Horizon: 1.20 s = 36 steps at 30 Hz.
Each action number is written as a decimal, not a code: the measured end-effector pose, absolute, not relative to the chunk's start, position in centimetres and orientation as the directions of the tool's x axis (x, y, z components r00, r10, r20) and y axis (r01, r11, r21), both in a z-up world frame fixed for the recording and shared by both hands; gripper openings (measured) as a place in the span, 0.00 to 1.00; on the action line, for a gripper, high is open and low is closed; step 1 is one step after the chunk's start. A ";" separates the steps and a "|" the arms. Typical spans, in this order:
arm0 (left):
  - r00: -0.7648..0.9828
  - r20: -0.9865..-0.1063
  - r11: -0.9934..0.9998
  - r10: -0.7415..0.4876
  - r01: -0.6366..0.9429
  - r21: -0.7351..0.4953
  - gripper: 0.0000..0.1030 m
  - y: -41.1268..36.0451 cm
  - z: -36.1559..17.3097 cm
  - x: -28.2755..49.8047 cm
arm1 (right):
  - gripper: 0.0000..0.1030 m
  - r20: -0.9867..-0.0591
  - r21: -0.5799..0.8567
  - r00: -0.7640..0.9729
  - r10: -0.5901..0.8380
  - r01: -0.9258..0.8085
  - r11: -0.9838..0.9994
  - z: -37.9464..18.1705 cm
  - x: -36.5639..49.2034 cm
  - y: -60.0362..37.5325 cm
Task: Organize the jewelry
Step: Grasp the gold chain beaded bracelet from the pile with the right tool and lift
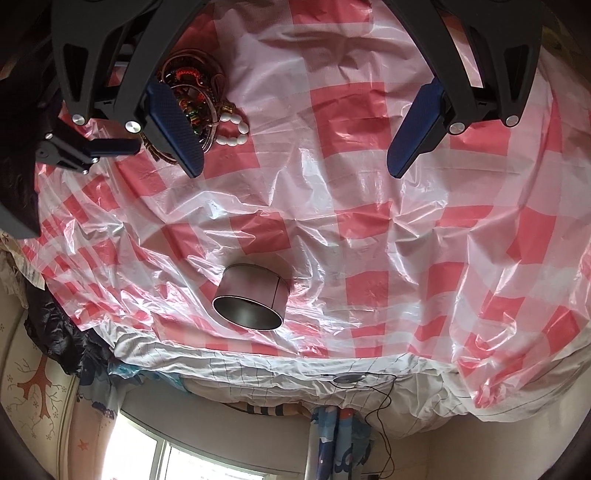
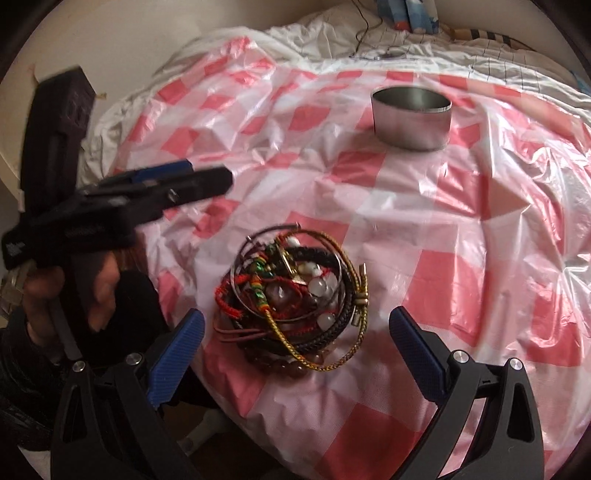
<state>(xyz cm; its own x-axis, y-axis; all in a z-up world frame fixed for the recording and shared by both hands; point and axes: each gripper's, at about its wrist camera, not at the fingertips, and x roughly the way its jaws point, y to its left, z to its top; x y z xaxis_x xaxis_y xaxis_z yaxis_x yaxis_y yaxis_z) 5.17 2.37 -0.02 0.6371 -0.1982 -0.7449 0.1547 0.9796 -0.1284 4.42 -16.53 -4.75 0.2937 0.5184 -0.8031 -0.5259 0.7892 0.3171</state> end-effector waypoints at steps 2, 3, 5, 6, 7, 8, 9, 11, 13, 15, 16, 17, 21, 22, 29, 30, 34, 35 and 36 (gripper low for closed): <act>0.637 -0.745 0.979 -0.199 0.155 -0.128 0.93 2.4 0.0 5.2 | 0.93 -0.802 0.324 0.286 0.524 -0.528 0.785 -4.9 4.5 -16.5; 0.637 -0.745 0.980 -0.198 0.155 -0.128 0.93 2.4 0.0 5.2 | 0.92 -0.795 0.339 0.282 0.537 -0.528 0.779 -4.9 4.5 -16.7; 0.638 -0.744 0.979 -0.200 0.154 -0.131 0.93 2.5 0.0 5.3 | 0.78 -0.784 0.361 0.280 0.554 -0.520 0.774 -4.8 4.7 -17.1; 0.639 -0.743 0.979 -0.200 0.153 -0.132 0.93 2.5 0.0 5.3 | 0.63 -0.779 0.379 0.277 0.563 -0.507 0.774 -4.9 4.9 -17.5; 0.639 -0.742 0.979 -0.202 0.152 -0.135 0.93 2.5 0.0 5.3 | 0.57 -0.773 0.395 0.277 0.571 -0.495 0.774 -4.9 5.0 -17.8; 0.640 -0.741 0.979 -0.203 0.151 -0.138 0.93 2.6 0.0 5.4 | 0.49 -0.768 0.402 0.282 0.574 -0.485 0.777 -4.9 5.1 -18.1; 0.641 -0.740 0.979 -0.204 0.149 -0.141 0.93 2.6 0.0 5.4 | 0.43 -0.763 0.409 0.289 0.577 -0.476 0.779 -4.7 5.2 -18.3; 0.642 -0.739 0.978 -0.207 0.146 -0.147 0.93 2.7 0.0 5.4 | 0.35 -0.745 0.432 0.301 0.595 -0.463 0.774 -4.4 5.2 -18.8; 0.642 -0.738 0.978 -0.209 0.145 -0.151 0.93 2.8 0.0 5.4 | 0.22 -0.717 0.464 0.322 0.619 -0.443 0.767 -4.1 5.3 -19.7; 0.643 -0.737 0.978 -0.209 0.145 -0.151 0.93 2.8 -0.1 5.3 | 0.18 -0.693 0.501 0.325 0.643 -0.425 0.754 -3.9 5.5 -20.5; 0.642 -0.737 0.978 -0.209 0.145 -0.151 0.93 2.8 -0.1 5.3 | 0.17 -0.687 0.506 0.331 0.647 -0.421 0.753 -3.8 5.5 -20.8; 0.642 -0.738 0.978 -0.209 0.146 -0.151 0.93 2.8 -0.1 5.3 | 0.17 -0.683 0.510 0.332 0.651 -0.420 0.750 -3.7 5.6 -20.8; 0.637 -0.738 0.975 -0.223 0.157 -0.158 0.93 2.8 0.0 5.2 | 0.22 -0.720 0.498 0.309 0.621 -0.393 0.773 -4.3 5.9 -20.9; 0.634 -0.735 0.971 -0.240 0.171 -0.170 0.93 2.8 0.0 5.1 | 0.25 -0.727 0.501 0.296 0.620 -0.389 0.773 -4.5 6.0 -20.8; 0.582 -0.731 0.931 -0.357 0.283 -0.231 0.93 2.2 0.1 4.7 | 0.12 -0.724 0.481 0.294 0.624 -0.433 0.762 -4.6 5.2 -20.8; 0.587 -0.728 0.933 -0.355 0.278 -0.231 0.93 2.3 0.1 4.7 | 0.08 -0.720 0.479 0.308 0.623 -0.429 0.766 -4.5 5.1 -21.1; 0.588 -0.729 0.937 -0.350 0.235 -0.260 0.93 3.0 0.0 5.1 | 0.08 -0.676 0.510 0.355 0.646 -0.408 0.757 -3.9 5.0 -22.1; 0.588 -0.728 0.935 -0.353 0.225 -0.272 0.93 3.2 0.0 5.2 | 0.08 -0.668 0.520 0.360 0.652 -0.401 0.754 -3.8 5.1 -22.4; 0.586 -0.725 0.933 -0.360 0.219 -0.286 0.93 3.4 0.0 5.2 | 0.08 -0.662 0.525 0.367 0.654 -0.396 0.753 -3.7 5.1 -22.6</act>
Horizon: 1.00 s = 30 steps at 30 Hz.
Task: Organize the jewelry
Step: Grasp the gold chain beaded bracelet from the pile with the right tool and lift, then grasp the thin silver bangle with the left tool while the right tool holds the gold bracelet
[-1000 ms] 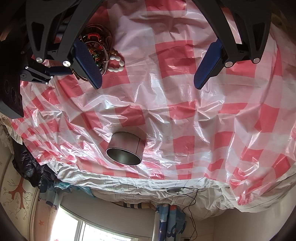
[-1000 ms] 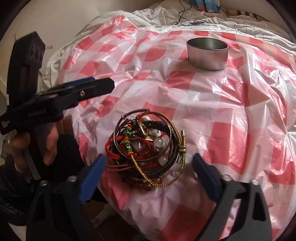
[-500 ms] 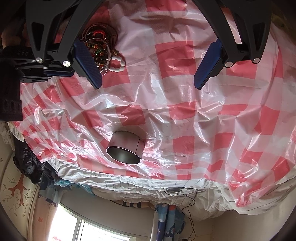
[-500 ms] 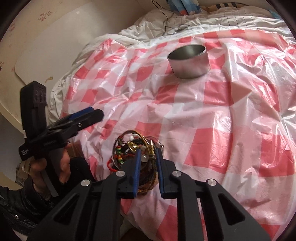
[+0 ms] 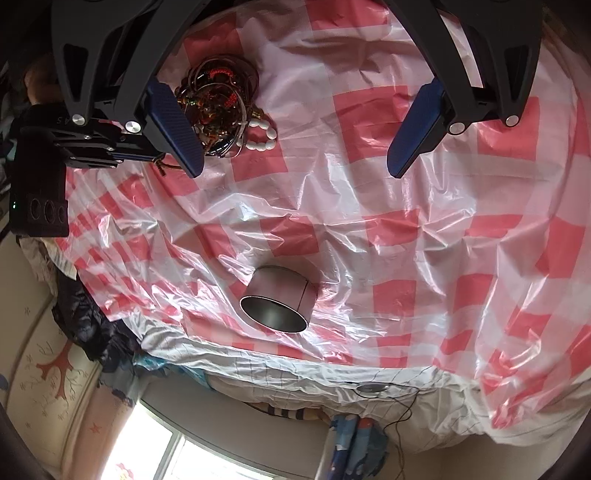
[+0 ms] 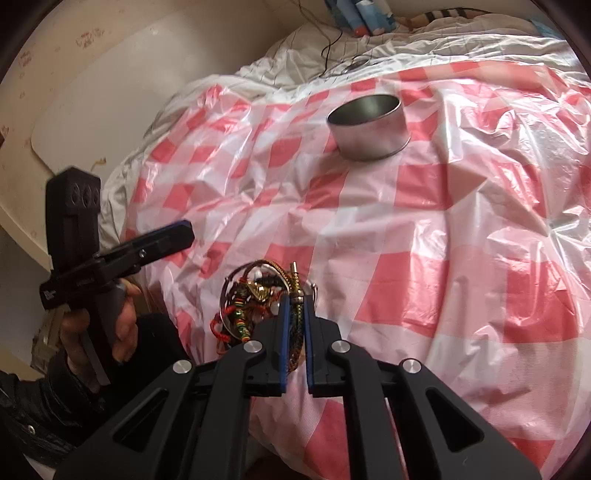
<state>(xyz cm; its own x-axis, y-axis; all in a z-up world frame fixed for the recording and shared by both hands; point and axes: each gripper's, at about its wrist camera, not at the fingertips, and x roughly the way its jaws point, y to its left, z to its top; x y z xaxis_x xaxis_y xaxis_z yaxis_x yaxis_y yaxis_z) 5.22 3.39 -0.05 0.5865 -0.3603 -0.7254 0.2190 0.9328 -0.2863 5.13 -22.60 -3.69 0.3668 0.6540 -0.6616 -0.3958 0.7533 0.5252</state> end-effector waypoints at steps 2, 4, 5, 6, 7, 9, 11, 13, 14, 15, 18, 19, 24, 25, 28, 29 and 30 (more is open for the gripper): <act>0.581 -0.724 0.928 -0.371 0.224 -0.296 0.93 3.5 -0.1 5.3 | 0.08 -0.650 0.530 0.384 0.656 -0.390 0.753 -3.4 5.1 -22.9; 0.566 -0.726 0.920 -0.391 0.259 -0.294 0.93 3.0 -0.1 5.2 | 0.07 -0.632 0.541 0.412 0.656 -0.372 0.754 -3.1 5.2 -23.5; 0.547 -0.731 0.911 -0.408 0.299 -0.284 0.93 2.3 -0.2 5.1 | 0.07 -0.621 0.554 0.422 0.661 -0.361 0.751 -2.9 5.3 -23.9; 0.527 -0.740 0.902 -0.418 0.336 -0.270 0.93 1.7 -0.3 4.9 | 0.07 -0.605 0.571 0.441 0.664 -0.342 0.747 -2.8 5.3 -24.6; 0.507 -0.755 0.894 -0.416 0.380 -0.237 0.93 0.7 -0.5 4.8 | 0.07 -0.590 0.586 0.455 0.667 -0.327 0.742 -2.7 5.4 -25.2; 0.484 -0.780 0.879 -0.396 0.445 -0.170 0.93 -1.1 -0.8 4.3 | 0.06 -0.556 0.621 0.482 0.678 -0.301 0.723 -2.5 5.4 -26.4; 0.463 -0.800 0.867 -0.382 0.479 -0.137 0.93 -2.2 -1.3 4.1 | 0.06 -0.529 0.649 0.498 0.687 -0.284 0.706 -2.3 5.4 -27.3; 0.445 -0.816 0.859 -0.368 0.499 -0.116 0.93 -3.0 -1.7 4.1 | 0.06 -0.514 0.663 0.510 0.690 -0.275 0.697 -2.2 5.5 -27.9; 0.441 -0.815 0.853 -0.375 0.508 -0.118 0.93 -3.2 -1.7 4.1 | 0.06 -0.510 0.668 0.513 0.691 -0.270 0.693 -2.2 5.5 -28.0; 0.440 -0.808 0.846 -0.393 0.517 -0.131 0.93 -3.2 -1.6 4.0 | 0.06 -0.508 0.672 0.514 0.691 -0.265 0.691 -2.2 5.6 -28.1; 0.439 -0.783 0.836 -0.441 0.519 -0.180 0.90 -2.9 -1.5 4.1 | 0.06 -0.510 0.677 0.511 0.692 -0.259 0.689 -2.2 5.9 -28.2; 0.437 -0.781 0.837 -0.446 0.513 -0.192 0.81 -2.9 -1.6 4.3 | 0.06 -0.511 0.676 0.510 0.692 -0.258 0.690 -2.3 6.0 -28.0; 0.385 -0.796 0.835 -0.468 0.488 -0.255 0.27 -2.7 -2.7 5.4 | 0.06 -0.511 0.681 0.508 0.694 -0.253 0.687 -2.4 6.1 -27.9; 0.394 -0.789 0.836 -0.472 0.485 -0.258 0.22 -2.7 -2.6 5.4 | 0.06 -0.511 0.682 0.508 0.693 -0.251 0.687 -2.4 6.2 -28.0; 0.410 -0.758 0.827 -0.507 0.480 -0.293 0.11 -2.0 -2.2 5.5 | 0.06 -0.510 0.687 0.508 0.694 -0.244 0.684 -2.6 6.2 -28.2; 0.413 -0.755 0.827 -0.510 0.477 -0.298 0.10 -1.8 -2.1 5.5 | 0.06 -0.510 0.688 0.509 0.693 -0.243 0.684 -2.6 6.2 -28.1; 0.417 -0.752 0.827 -0.511 0.475 -0.299 0.06 -1.7 -2.1 5.5 | 0.06 -0.510 0.689 0.509 0.694 -0.242 0.683 -2.6 6.2 -28.2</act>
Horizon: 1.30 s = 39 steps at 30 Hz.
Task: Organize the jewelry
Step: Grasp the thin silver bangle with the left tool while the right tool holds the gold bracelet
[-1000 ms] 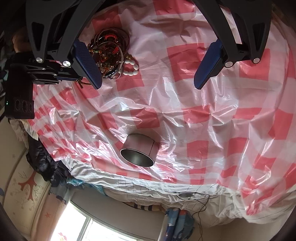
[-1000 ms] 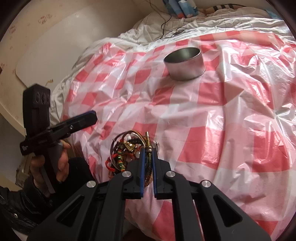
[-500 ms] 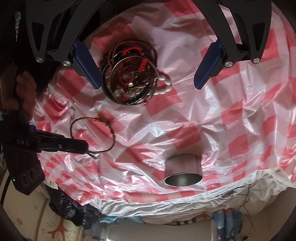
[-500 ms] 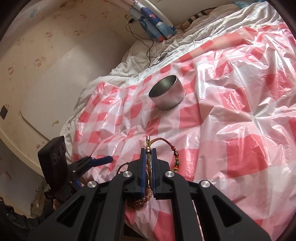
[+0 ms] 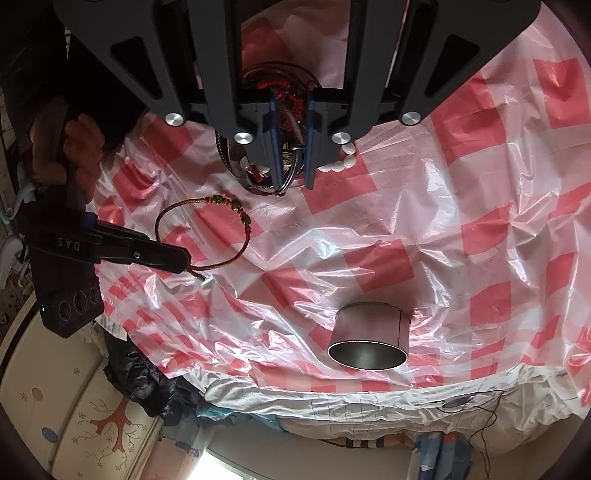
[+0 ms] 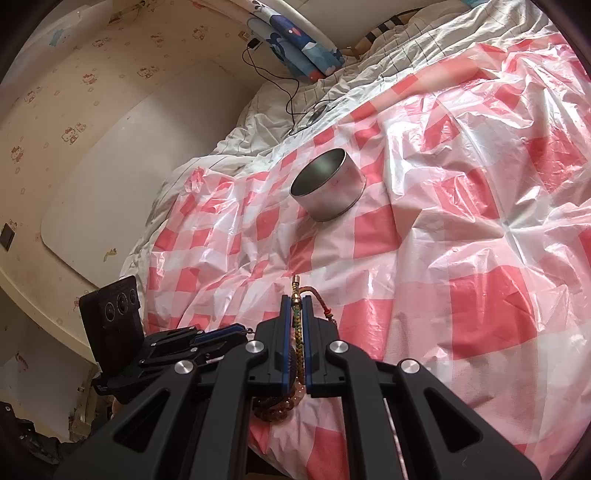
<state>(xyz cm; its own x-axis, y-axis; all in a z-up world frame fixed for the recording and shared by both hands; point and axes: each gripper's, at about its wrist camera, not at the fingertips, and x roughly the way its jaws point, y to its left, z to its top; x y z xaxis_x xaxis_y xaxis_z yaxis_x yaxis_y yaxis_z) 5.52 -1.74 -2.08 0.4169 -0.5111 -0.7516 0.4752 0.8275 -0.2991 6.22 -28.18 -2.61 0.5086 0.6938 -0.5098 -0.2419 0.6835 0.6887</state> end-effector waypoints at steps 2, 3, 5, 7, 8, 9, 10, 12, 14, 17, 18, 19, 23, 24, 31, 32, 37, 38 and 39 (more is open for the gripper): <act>0.425 -0.729 0.816 -0.536 0.483 -0.318 0.06 -1.5 -1.7 5.4 | 0.06 -0.508 0.689 0.510 0.694 -0.242 0.683 -2.6 6.2 -28.2; 0.433 -0.710 0.808 -0.555 0.484 -0.336 0.06 -1.1 -1.4 5.4 | 0.06 -0.504 0.694 0.510 0.697 -0.242 0.678 -2.6 6.3 -28.3; 0.443 -0.684 0.798 -0.579 0.478 -0.366 0.06 -0.5 -1.0 5.4 | 0.06 -0.496 0.701 0.512 0.701 -0.240 0.671 -2.6 6.3 -28.6; 0.448 -0.648 0.779 -0.615 0.471 -0.414 0.06 0.3 -0.5 5.5 | 0.06 -0.485 0.711 0.514 0.708 -0.239 0.661 -2.7 6.3 -28.7; 0.449 -0.627 0.766 -0.637 0.466 -0.443 0.06 0.8 -0.4 5.6 | 0.06 -0.477 0.718 0.515 0.712 -0.239 0.653 -2.7 6.3 -28.9; 0.453 -0.614 0.759 -0.646 0.460 -0.460 0.04 1.2 -0.2 5.6 | 0.06 -0.465 0.728 0.516 0.719 -0.239 0.643 -2.7 6.3 -29.0; 0.453 -0.603 0.752 -0.657 0.454 -0.478 0.04 1.5 -0.2 5.7 | 0.06 -0.455 0.736 0.518 0.725 -0.239 0.633 -2.6 6.3 -29.1; 0.455 -0.586 0.741 -0.671 0.442 -0.506 0.04 2.1 -0.1 5.9 | 0.06 -0.436 0.749 0.521 0.734 -0.243 0.617 -2.5 6.2 -29.3; 0.459 -0.583 0.741 -0.671 0.438 -0.508 0.04 2.2 -0.1 5.9 | 0.06 -0.424 0.754 0.524 0.739 -0.247 0.608 -2.4 6.2 -29.2; 0.466 -0.568 0.735 -0.678 0.448 -0.509 0.04 2.2 0.2 5.7 | 0.06 -0.414 0.757 0.524 0.744 -0.255 0.601 -2.1 6.3 -28.9; 0.473 -0.549 0.725 -0.689 0.452 -0.520 0.00 2.5 0.4 5.6 | 0.06 -0.408 0.758 0.525 0.746 -0.260 0.598 -2.0 6.3 -28.8; 0.478 -0.525 0.710 -0.704 0.453 -0.539 0.00 2.9 0.5 5.6 | 0.06 -0.400 0.761 0.527 0.750 -0.265 0.592 -1.9 6.3 -28.7; 0.493 -0.484 0.686 -0.723 0.429 -0.588 0.00 4.0 0.5 6.1 | 0.06 -0.376 0.768 0.531 0.759 -0.279 0.576 -1.6 6.6 -28.4; 0.493 -0.487 0.688 -0.721 0.427 -0.586 0.00 4.0 0.5 6.2 | 0.06 -0.376 0.768 0.532 0.759 -0.279 0.576 -1.6 6.7 -28.4; 0.449 -0.592 0.743 -0.669 0.420 -0.521 0.01 2.3 -0.5 6.8 | 0.06 -0.387 0.765 0.523 0.759 -0.278 0.581 -1.5 6.8 -28.1; 0.410 -0.632 0.751 -0.658 0.421 -0.509 0.02 1.7 -1.1 7.3 | 0.06 -0.386 0.767 0.524 0.759 -0.275 0.580 -1.6 6.7 -28.2; 0.361 -0.709 0.789 -0.606 0.389 -0.476 0.57 1.3 -2.6 8.3 | 0.06 -0.383 0.773 0.526 0.759 -0.268 0.576 -1.7 6.7 -28.4; 0.354 -0.710 0.787 -0.609 0.380 -0.486 0.58 1.5 -2.8 8.4 | 0.06 -0.382 0.773 0.526 0.760 -0.268 0.575 -1.7 6.7 -28.5; 0.348 -0.713 0.787 -0.609 0.374 -0.490 0.59 1.6 -3.0 8.6 | 0.07 -0.382 0.774 0.525 0.761 -0.267 0.573 -1.7 6.7 -28.5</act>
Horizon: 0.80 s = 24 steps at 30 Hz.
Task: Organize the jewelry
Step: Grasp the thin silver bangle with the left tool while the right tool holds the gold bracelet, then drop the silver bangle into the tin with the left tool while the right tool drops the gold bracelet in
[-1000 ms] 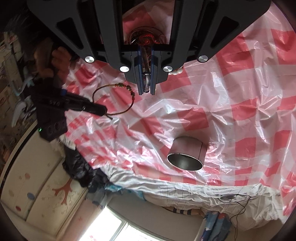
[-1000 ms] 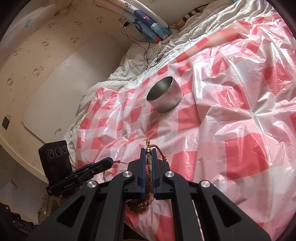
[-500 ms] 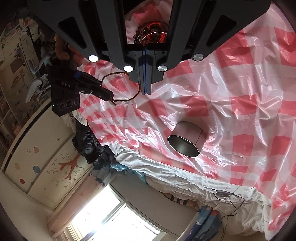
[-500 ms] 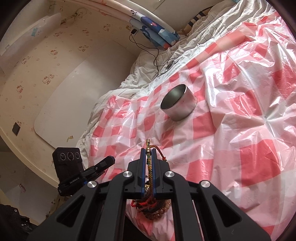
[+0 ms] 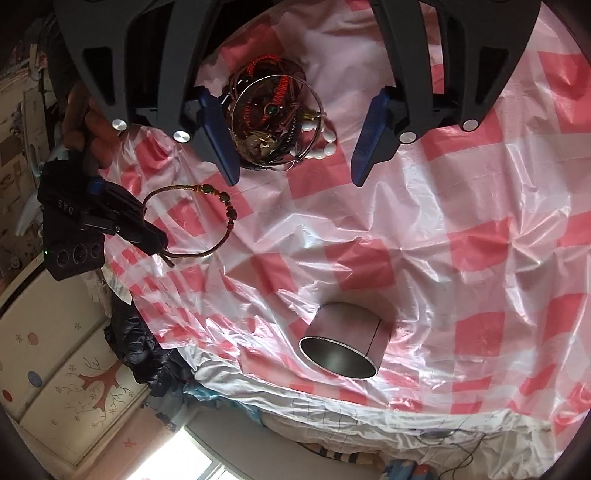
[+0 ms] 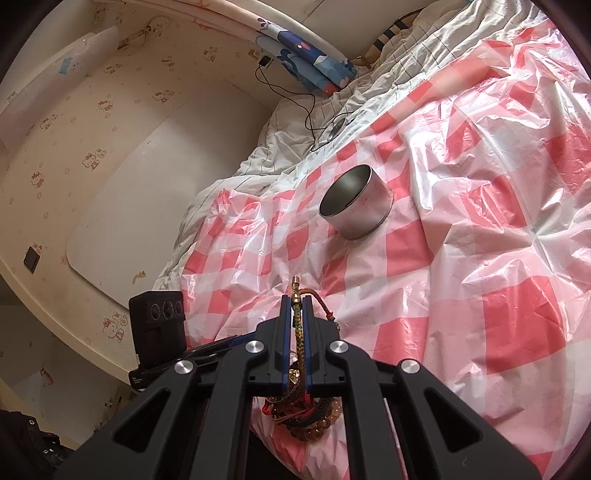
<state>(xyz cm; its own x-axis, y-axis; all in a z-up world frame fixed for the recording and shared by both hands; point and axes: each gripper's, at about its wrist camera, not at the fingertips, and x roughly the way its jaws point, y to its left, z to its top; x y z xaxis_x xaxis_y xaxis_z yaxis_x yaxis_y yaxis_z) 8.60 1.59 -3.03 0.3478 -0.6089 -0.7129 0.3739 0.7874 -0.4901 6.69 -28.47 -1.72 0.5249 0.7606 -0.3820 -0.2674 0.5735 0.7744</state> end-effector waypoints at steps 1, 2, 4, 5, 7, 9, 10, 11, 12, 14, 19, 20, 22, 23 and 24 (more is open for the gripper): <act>0.342 -0.718 0.789 -0.606 0.371 -0.490 0.60 1.5 -3.2 8.7 | 0.07 -0.383 0.775 0.524 0.761 -0.266 0.573 -1.7 6.7 -28.5; 0.333 -0.724 0.790 -0.604 0.372 -0.488 0.61 1.4 -3.3 8.7 | 0.07 -0.384 0.775 0.523 0.761 -0.265 0.573 -1.8 6.7 -28.5; 0.296 -0.746 0.789 -0.597 0.387 -0.478 0.61 0.7 -3.8 8.7 | 0.08 -0.387 0.776 0.521 0.761 -0.262 0.574 -1.8 6.7 -28.5; 0.280 -0.756 0.788 -0.592 0.396 -0.471 0.60 0.4 -3.9 8.7 | 0.09 -0.388 0.776 0.520 0.761 -0.261 0.574 -1.8 6.7 -28.5; 0.260 -0.773 0.790 -0.579 0.414 -0.452 0.42 -0.3 -4.1 8.6 | 0.09 -0.387 0.777 0.522 0.760 -0.258 0.574 -1.8 6.7 -28.5; 0.263 -0.778 0.798 -0.571 0.400 -0.450 0.13 -0.2 -4.3 8.7 | 0.09 -0.386 0.781 0.524 0.759 -0.251 0.571 -1.9 6.7 -28.6; 0.274 -0.765 0.793 -0.582 0.399 -0.460 0.08 0.1 -4.1 8.6 | 0.09 -0.385 0.783 0.525 0.759 -0.249 0.570 -1.9 6.7 -28.7; 0.291 -0.755 0.792 -0.588 0.397 -0.464 0.06 0.3 -3.9 8.5 | 0.09 -0.383 0.784 0.526 0.759 -0.249 0.568 -1.9 6.7 -28.7; 0.302 -0.746 0.790 -0.594 0.393 -0.470 0.04 0.6 -3.7 8.5 | 0.09 -0.382 0.785 0.526 0.760 -0.249 0.567 -1.9 6.7 -28.7; 0.313 -0.713 0.771 -0.627 0.382 -0.510 0.04 1.2 -3.3 8.6 | 0.09 -0.380 0.786 0.525 0.762 -0.251 0.565 -1.9 6.7 -28.7; 0.340 -0.615 0.702 -0.712 0.356 -0.617 0.04 3.2 -2.4 8.9 | 0.09 -0.362 0.794 0.524 0.771 -0.260 0.550 -1.8 6.6 -28.8; 0.347 -0.594 0.688 -0.726 0.356 -0.633 0.04 3.6 -2.2 8.9 | 0.09 -0.356 0.798 0.523 0.774 -0.261 0.543 -1.7 6.6 -28.8; 0.363 -0.564 0.670 -0.742 0.360 -0.649 0.04 4.0 -1.8 9.1 | 0.09 -0.334 0.809 0.525 0.783 -0.267 0.524 -1.5 6.8 -28.9; 0.371 -0.557 0.668 -0.743 0.361 -0.650 0.04 4.1 -1.6 9.3 | 0.09 -0.316 0.816 0.528 0.788 -0.272 0.509 -1.3 7.0 -29.0; 0.377 -0.553 0.668 -0.743 0.361 -0.651 0.04 4.1 -1.4 9.6 | 0.09 -0.301 0.821 0.532 0.791 -0.276 0.499 -1.1 7.2 -29.0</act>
